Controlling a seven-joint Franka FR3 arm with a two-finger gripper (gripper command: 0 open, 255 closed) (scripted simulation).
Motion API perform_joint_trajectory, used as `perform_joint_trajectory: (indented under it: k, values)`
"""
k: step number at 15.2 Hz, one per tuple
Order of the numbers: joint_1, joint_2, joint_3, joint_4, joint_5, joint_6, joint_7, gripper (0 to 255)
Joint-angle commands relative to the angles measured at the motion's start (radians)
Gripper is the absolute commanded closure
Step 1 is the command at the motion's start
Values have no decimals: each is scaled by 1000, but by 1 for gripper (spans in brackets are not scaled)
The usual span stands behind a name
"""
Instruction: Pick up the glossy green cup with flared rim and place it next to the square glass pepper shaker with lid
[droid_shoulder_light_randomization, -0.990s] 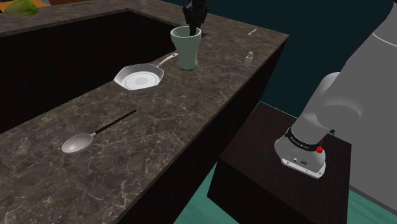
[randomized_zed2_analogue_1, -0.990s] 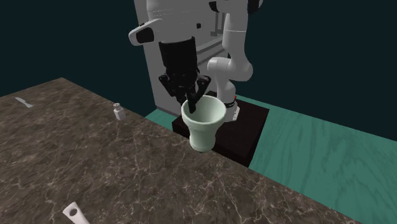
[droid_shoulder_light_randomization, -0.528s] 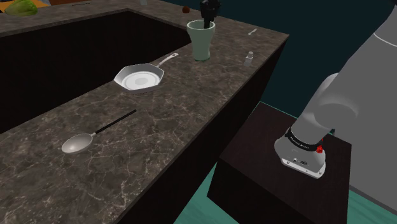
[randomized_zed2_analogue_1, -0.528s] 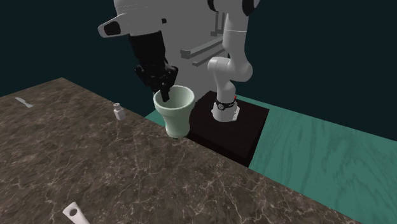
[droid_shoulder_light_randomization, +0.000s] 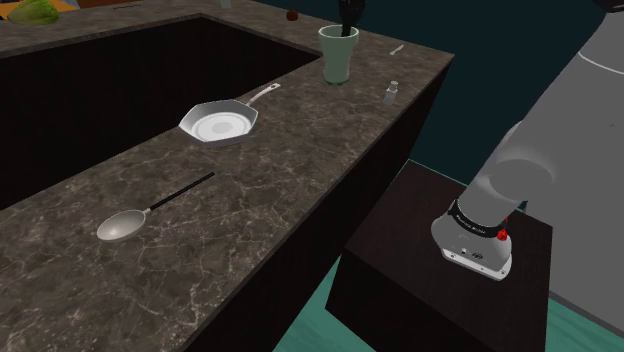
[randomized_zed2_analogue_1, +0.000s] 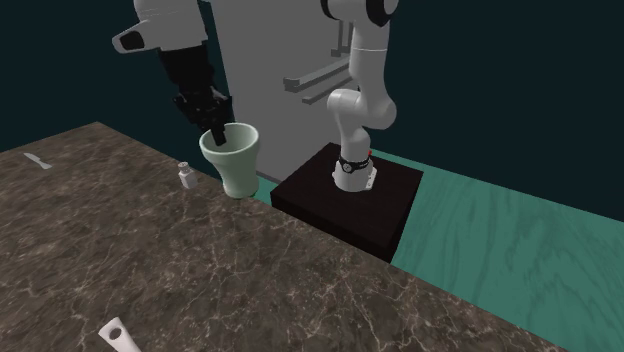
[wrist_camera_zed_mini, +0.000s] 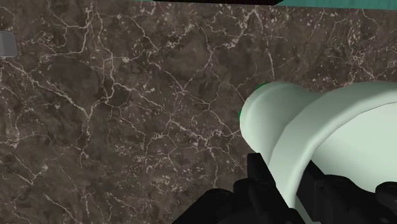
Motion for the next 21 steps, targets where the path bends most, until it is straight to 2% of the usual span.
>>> perform_joint_trajectory:
  k: [1, 7, 12, 17, 19, 21]
  values:
    - [-21, 20, -23, 32, 0, -17, -45, 255]
    - [-96, 117, -95, 154, 14, -61, -187, 255]
    - [-171, 231, -145, 302, 43, -113, -303, 255]
    - [-267, 384, -182, 512, 88, -191, -409, 255]
    - [-326, 478, -192, 653, 118, -245, -453, 255]
    - [-319, 462, -190, 600, 112, -208, -456, 255]
